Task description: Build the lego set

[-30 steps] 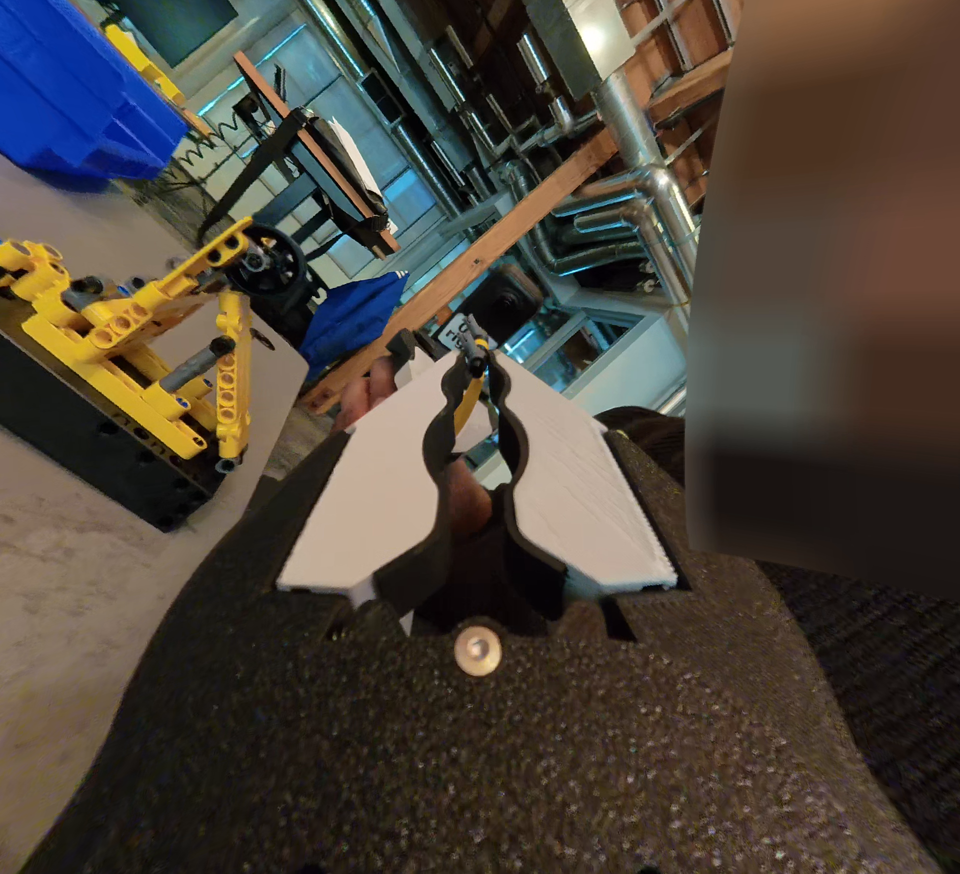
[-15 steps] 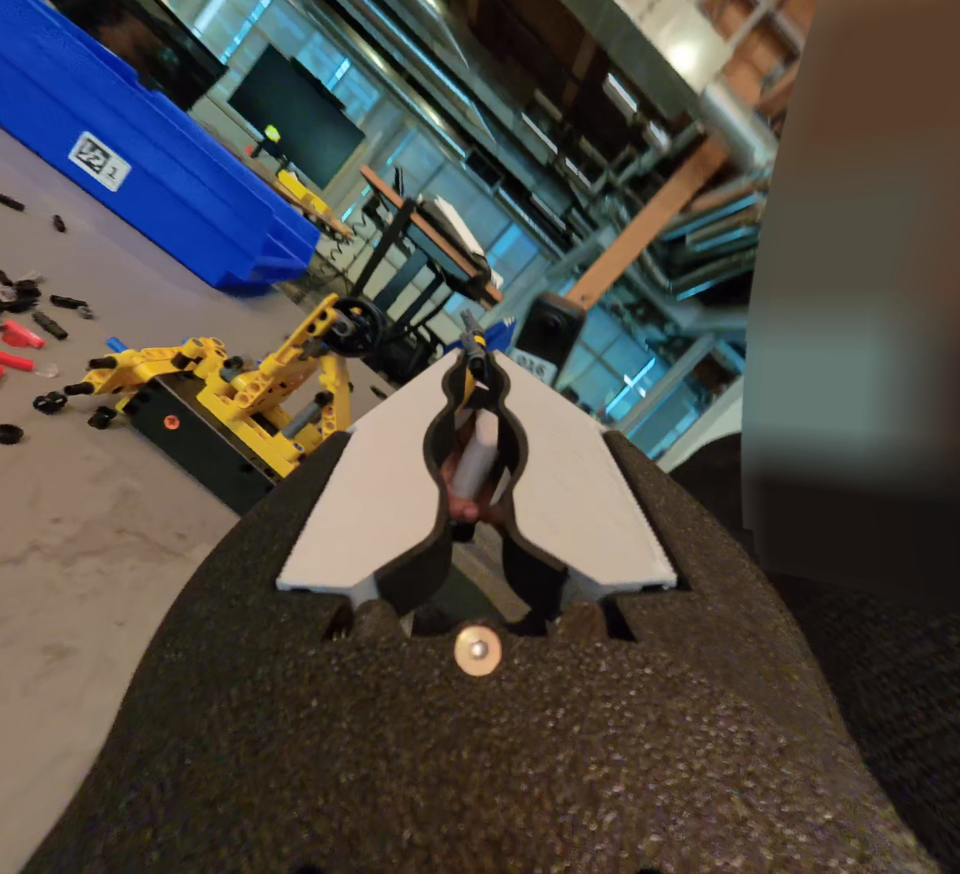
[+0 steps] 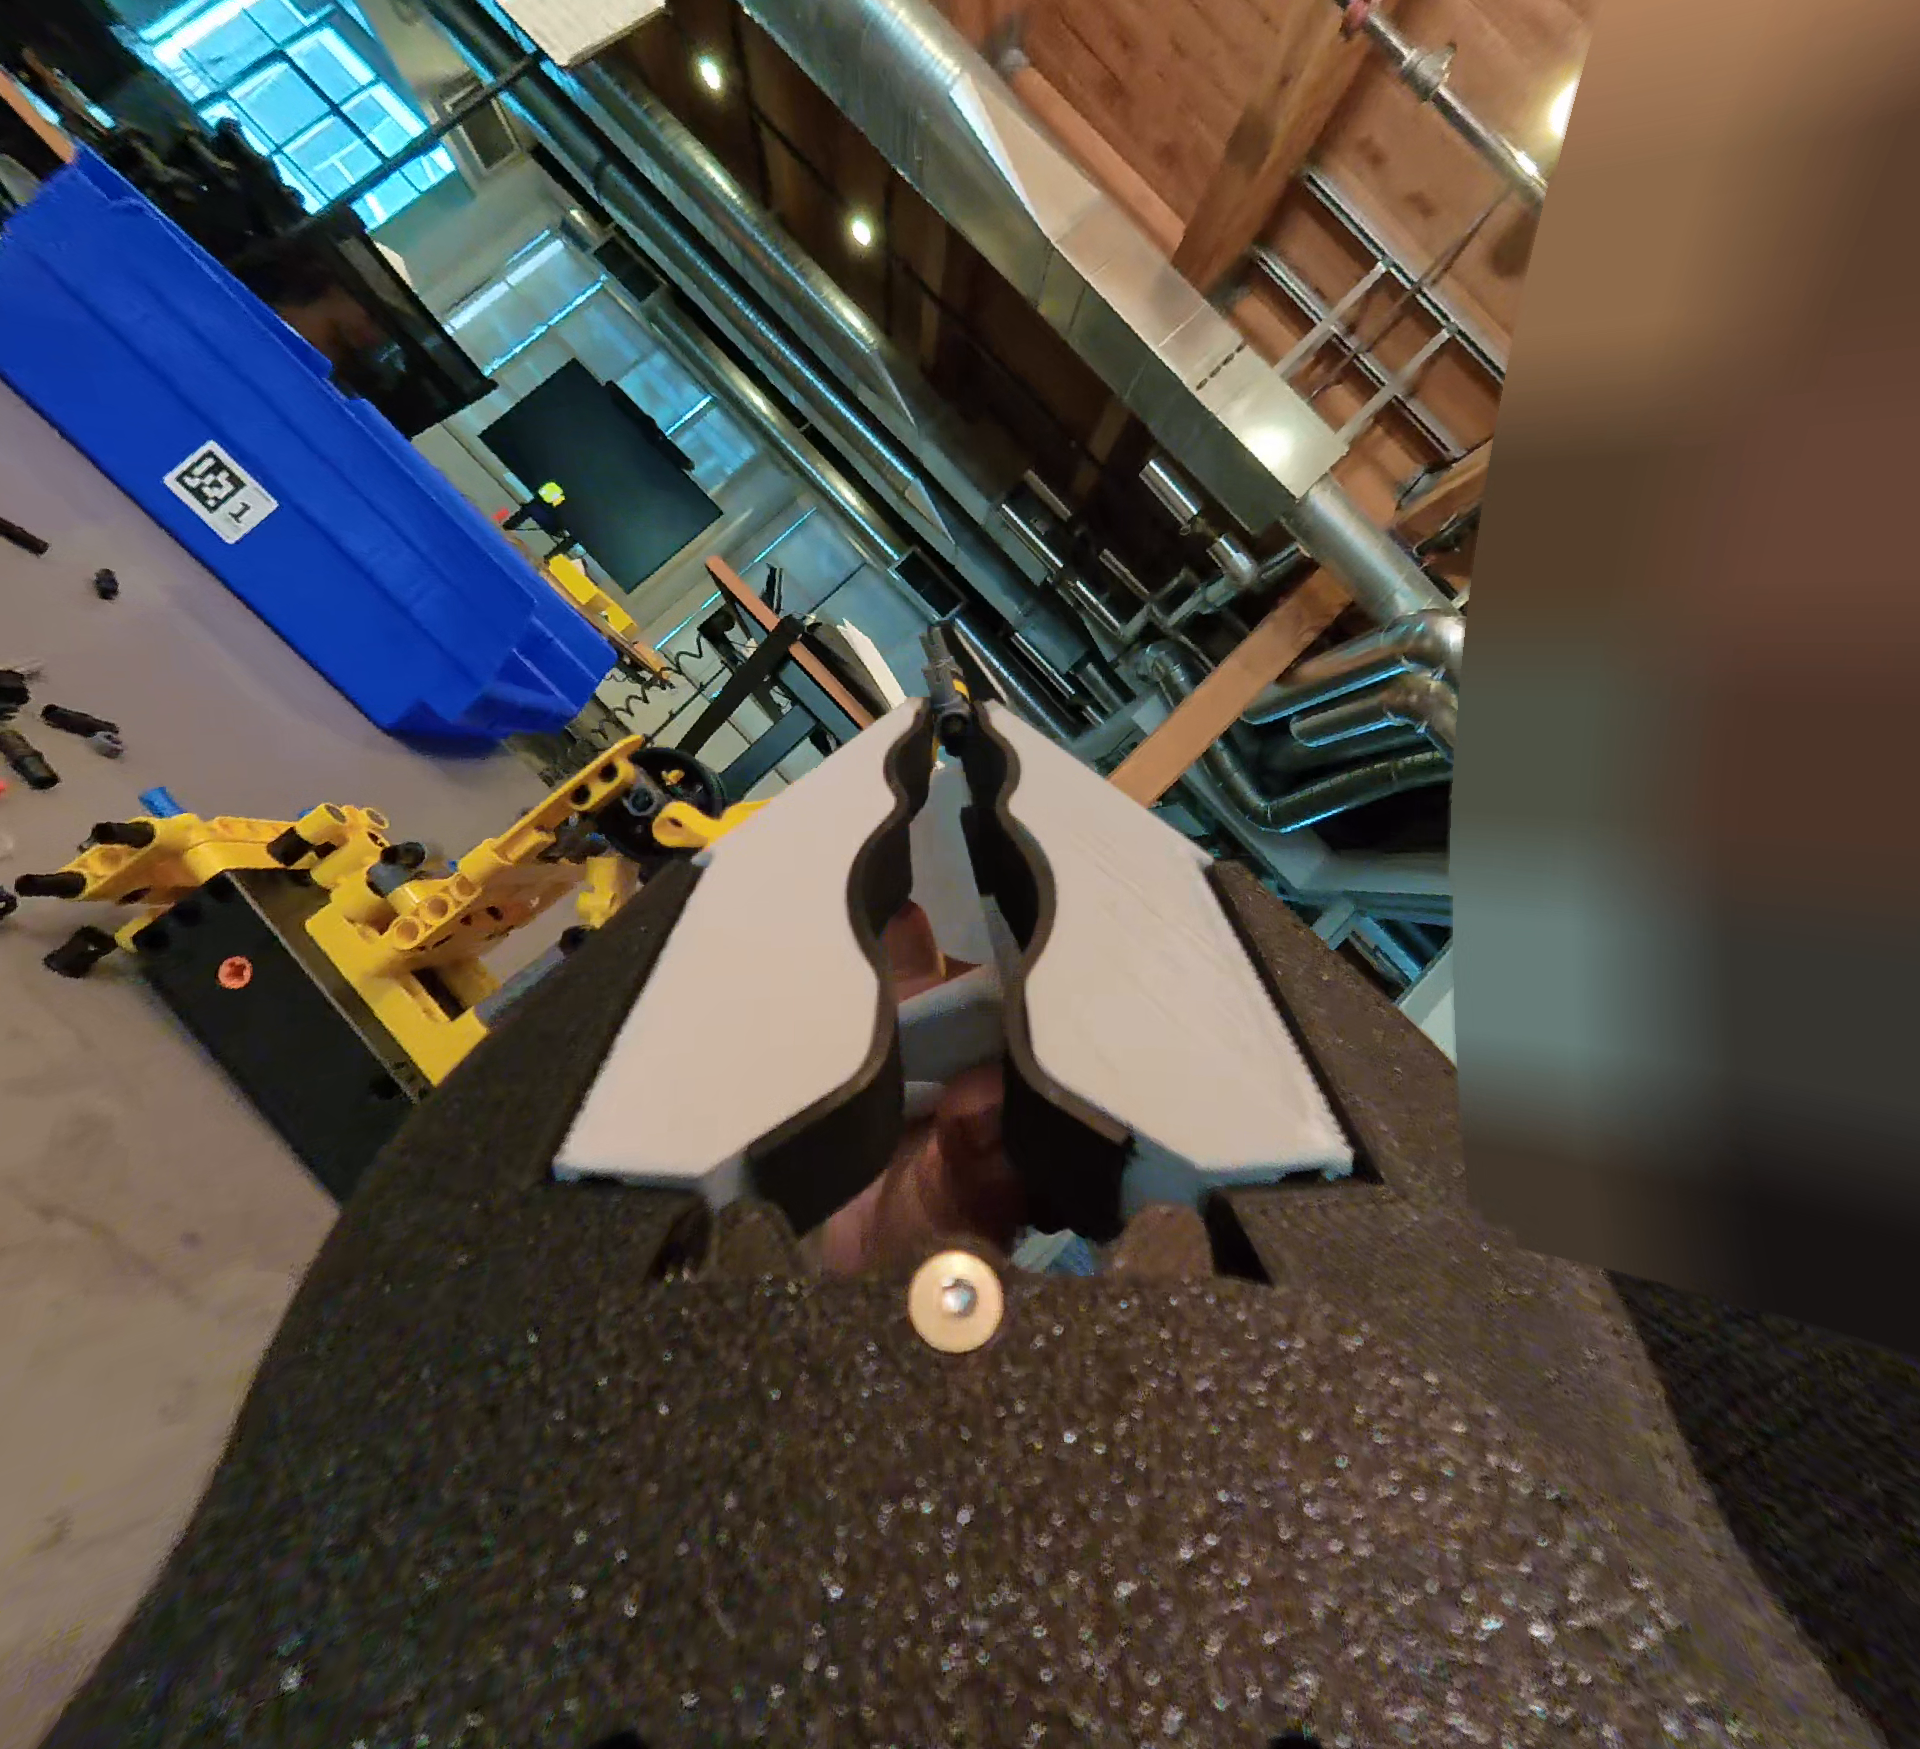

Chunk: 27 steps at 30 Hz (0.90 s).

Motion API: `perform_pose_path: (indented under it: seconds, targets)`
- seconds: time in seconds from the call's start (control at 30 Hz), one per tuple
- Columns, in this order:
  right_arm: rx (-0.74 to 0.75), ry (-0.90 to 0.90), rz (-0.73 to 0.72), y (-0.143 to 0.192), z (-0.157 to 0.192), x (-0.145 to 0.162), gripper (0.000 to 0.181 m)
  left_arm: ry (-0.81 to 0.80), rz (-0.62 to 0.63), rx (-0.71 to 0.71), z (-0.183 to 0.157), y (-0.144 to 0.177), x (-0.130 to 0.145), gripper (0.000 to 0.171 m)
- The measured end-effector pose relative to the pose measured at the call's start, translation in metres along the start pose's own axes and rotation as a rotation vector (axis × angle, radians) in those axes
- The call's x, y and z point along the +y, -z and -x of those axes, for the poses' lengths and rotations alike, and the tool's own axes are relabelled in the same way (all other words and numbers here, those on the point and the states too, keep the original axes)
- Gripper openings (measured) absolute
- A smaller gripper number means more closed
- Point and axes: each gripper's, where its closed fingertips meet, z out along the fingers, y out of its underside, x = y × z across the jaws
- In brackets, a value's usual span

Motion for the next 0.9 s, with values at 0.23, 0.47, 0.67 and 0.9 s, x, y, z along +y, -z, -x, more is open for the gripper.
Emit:
perform_pose_path:
  seconds: [0.23,0.47,0.67,0.9]
  targets:
    - [-0.020,-0.031,-0.037,0.007,-0.003,-0.007,0.039,0.031,0.002,0.063,-0.006,0.000,0.004,0.007]
    - [-0.122,-0.206,-0.085,0.014,-0.012,-0.013,0.017,0.021,0.092,0.082,-0.009,0.000,0.015,0.007]
    - [-0.225,-0.359,-0.125,0.021,-0.013,-0.017,0.020,-0.041,0.099,0.094,-0.015,0.000,0.013,0.006]
    - [-0.225,-0.147,-0.002,0.012,0.008,0.004,0.053,0.047,0.076,0.081,-0.009,-0.003,0.007,0.006]
